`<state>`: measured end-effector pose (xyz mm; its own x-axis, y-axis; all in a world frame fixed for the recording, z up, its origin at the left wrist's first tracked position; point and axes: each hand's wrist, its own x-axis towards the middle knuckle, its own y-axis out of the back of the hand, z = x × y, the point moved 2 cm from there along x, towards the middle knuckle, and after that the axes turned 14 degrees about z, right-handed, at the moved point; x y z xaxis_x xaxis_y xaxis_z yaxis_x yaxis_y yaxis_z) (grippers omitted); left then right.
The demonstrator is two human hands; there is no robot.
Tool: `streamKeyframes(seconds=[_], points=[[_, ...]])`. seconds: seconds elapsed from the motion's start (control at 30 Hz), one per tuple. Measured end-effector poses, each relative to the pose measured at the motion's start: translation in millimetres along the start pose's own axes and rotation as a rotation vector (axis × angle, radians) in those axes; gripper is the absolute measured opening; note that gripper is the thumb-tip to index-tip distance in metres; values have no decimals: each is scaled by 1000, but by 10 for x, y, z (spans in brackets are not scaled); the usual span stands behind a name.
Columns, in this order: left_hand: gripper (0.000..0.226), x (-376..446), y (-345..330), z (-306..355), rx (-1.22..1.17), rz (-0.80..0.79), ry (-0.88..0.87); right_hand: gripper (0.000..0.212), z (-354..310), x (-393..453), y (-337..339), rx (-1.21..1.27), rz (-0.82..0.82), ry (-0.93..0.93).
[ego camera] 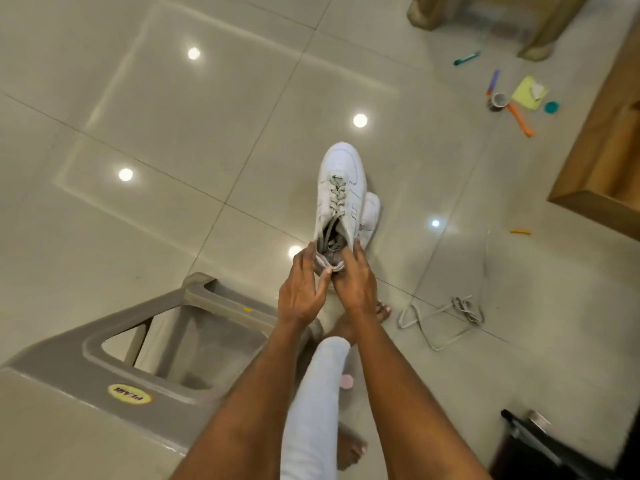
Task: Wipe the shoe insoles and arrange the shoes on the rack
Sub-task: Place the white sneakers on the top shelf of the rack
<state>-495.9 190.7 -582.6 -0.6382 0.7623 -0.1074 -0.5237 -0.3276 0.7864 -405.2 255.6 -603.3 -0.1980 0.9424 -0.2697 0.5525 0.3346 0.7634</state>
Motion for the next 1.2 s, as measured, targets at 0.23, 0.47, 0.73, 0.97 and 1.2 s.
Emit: streamKeyframes(seconds=[0.23,0.47,0.73,0.97,1.2], points=[[63,-347,-461,166,124,-82,75,29,708,-192,409,14,128,-236],[81,-321,-1209,-321,303,-123,67,32,1352,-100,-19,41,232,-316],[48,-145,-1648,-707,337,-213,334,32,1671,-67,-329,74,228,-286],[36,-365,-1463,-234,149,-43,299,35,1703,-292,-52,85,234,-339],[29,-709,-961,697,89,-97,181,41,1607,-931,722,100,341,-522]])
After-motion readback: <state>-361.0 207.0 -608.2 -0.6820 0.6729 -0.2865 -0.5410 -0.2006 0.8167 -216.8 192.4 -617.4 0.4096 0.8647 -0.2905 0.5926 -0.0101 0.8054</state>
